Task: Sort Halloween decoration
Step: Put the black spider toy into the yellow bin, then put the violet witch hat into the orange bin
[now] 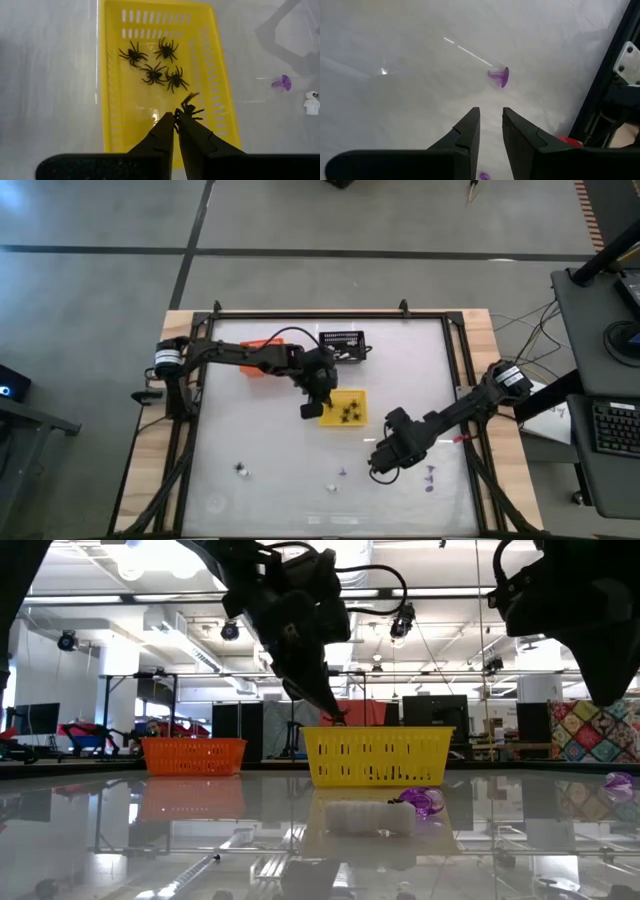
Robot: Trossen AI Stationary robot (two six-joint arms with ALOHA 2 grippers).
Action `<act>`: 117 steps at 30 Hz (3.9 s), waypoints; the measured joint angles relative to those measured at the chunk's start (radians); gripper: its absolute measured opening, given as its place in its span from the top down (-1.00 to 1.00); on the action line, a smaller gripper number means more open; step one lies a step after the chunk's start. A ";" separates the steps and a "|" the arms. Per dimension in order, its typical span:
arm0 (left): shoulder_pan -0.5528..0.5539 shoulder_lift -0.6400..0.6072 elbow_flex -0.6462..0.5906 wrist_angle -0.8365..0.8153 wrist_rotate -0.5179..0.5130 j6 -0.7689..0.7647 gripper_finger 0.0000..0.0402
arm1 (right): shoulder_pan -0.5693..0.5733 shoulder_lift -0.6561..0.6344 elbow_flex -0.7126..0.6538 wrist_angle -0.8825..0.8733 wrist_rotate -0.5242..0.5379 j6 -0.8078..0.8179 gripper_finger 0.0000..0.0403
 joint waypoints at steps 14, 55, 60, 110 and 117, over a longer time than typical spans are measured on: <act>-0.001 -0.014 0.036 -0.148 0.000 0.032 0.55 | 0.021 -0.003 -0.046 -0.098 0.098 0.220 0.64; -0.001 -0.292 0.047 -0.405 -0.010 0.052 0.54 | -0.115 -0.300 -0.528 0.466 0.022 0.103 0.64; -0.001 -0.292 0.047 -0.409 -0.011 0.052 0.54 | -0.115 -0.295 -0.550 0.494 0.006 0.115 0.64; 0.024 -0.536 0.041 -0.821 -0.324 0.025 0.55 | -0.312 -0.331 -0.283 0.705 0.321 -0.345 0.96; 0.041 -0.628 -0.044 -0.821 -0.347 -0.013 0.55 | -0.427 -0.289 -0.216 0.839 0.276 -0.557 0.96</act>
